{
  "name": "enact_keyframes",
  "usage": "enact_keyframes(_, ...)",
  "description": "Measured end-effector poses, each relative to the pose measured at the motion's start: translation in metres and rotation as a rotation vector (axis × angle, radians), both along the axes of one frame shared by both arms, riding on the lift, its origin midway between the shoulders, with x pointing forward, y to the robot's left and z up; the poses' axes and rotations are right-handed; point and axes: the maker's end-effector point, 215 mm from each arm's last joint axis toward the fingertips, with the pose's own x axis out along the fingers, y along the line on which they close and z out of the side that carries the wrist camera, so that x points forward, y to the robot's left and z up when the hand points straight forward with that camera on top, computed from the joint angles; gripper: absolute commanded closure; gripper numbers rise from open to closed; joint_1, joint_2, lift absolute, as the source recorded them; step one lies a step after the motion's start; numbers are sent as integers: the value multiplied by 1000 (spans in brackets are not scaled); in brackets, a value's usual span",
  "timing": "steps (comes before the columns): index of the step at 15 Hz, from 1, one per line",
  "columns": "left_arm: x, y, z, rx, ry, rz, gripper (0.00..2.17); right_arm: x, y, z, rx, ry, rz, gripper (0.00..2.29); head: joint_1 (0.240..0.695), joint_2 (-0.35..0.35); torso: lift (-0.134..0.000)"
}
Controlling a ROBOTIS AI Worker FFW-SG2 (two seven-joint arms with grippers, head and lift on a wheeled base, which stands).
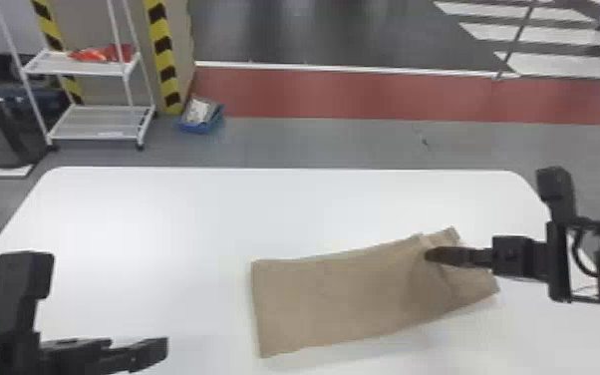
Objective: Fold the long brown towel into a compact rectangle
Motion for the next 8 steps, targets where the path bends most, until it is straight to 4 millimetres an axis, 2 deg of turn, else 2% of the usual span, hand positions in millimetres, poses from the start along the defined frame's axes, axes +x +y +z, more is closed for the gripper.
enact_keyframes(2,-1,1,0,0,1,2,83,5,-2,13,6,-31,-2,1301,695,-81,-124)
enact_keyframes(4,-1,2,-1,1,3,3,83,11,-18,34,8,-77,-28,1301,695,-96,-124)
enact_keyframes(5,-2,2,-2,0,6,2,83,12,-27,36,2,-80,-40,1301,695,-105,-124)
enact_keyframes(6,-3,2,-3,-1,9,1,83,11,-30,30,-1,-63,-45,1301,695,-113,-124)
enact_keyframes(8,-3,-1,-4,-4,12,-6,83,3,-28,3,0,5,-43,1301,695,-119,-124)
